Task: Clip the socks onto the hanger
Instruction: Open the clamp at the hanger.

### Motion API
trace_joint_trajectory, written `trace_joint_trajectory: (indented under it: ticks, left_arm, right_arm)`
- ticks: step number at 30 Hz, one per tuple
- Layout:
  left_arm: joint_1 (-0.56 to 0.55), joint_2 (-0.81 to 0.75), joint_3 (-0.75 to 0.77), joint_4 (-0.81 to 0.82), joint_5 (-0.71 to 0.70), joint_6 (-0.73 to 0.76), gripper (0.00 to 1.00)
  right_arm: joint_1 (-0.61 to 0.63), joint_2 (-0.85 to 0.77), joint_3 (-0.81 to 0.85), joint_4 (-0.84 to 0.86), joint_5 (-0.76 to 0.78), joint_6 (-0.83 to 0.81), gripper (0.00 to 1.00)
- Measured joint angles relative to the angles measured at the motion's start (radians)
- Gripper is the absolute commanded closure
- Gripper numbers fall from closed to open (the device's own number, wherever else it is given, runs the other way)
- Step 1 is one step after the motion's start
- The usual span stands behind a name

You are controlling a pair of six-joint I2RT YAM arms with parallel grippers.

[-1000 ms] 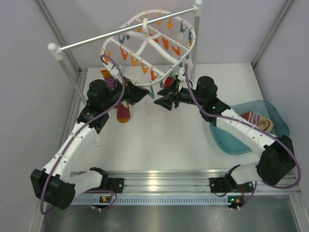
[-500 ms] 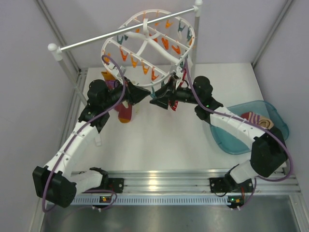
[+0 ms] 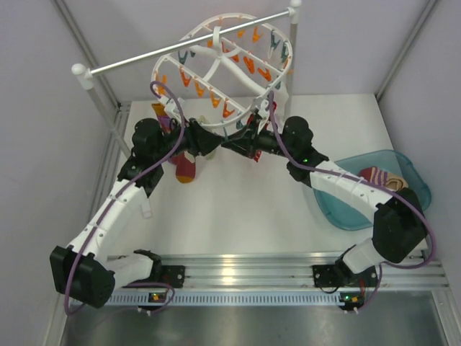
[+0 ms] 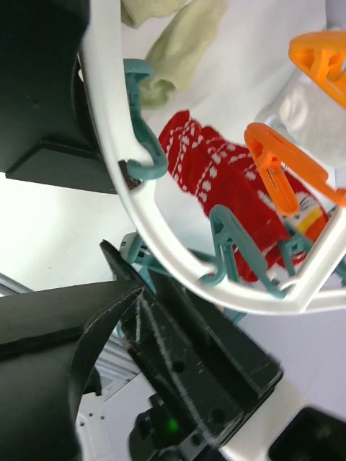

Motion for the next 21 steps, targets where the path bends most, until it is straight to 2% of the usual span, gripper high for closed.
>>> trace_joint_trajectory:
  ticks: [11, 21]
  left_arm:
    - [-0.003, -0.084, 0.0, -0.077, -0.197, -0.037, 0.37]
    - [-0.02, -0.058, 0.047, -0.164, -0.304, -0.042, 0.37]
  right_arm:
    - [0.207, -0.004, -0.026, 0.023, 0.423, -0.266, 1.0]
    - [0.294, -0.004, -0.032, 0.036, 0.673, -0.43, 1.0]
